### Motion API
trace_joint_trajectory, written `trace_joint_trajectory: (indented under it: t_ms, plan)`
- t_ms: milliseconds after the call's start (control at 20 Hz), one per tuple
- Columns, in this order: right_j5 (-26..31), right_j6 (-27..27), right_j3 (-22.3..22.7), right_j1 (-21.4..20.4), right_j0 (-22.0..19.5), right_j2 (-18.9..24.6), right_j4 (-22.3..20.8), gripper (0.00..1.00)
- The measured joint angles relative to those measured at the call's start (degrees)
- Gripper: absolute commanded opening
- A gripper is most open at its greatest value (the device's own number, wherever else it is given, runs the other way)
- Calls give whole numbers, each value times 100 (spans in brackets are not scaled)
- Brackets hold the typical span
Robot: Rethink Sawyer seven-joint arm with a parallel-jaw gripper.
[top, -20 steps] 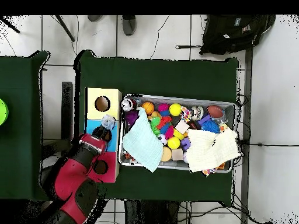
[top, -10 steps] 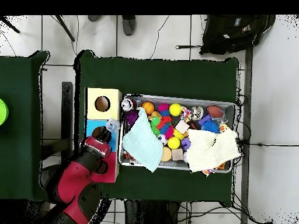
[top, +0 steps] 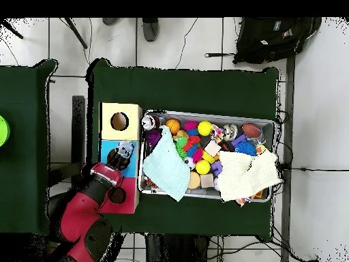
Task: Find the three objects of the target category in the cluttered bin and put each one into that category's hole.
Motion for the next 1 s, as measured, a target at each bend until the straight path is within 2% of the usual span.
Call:
trace_joint_trajectory:
  t_ms: [450, 1000]
  plan:
    - [39, 0, -2, 74, 392, 1, 480, 0]
    - [36, 0, 9, -12, 226, 114, 483, 0]
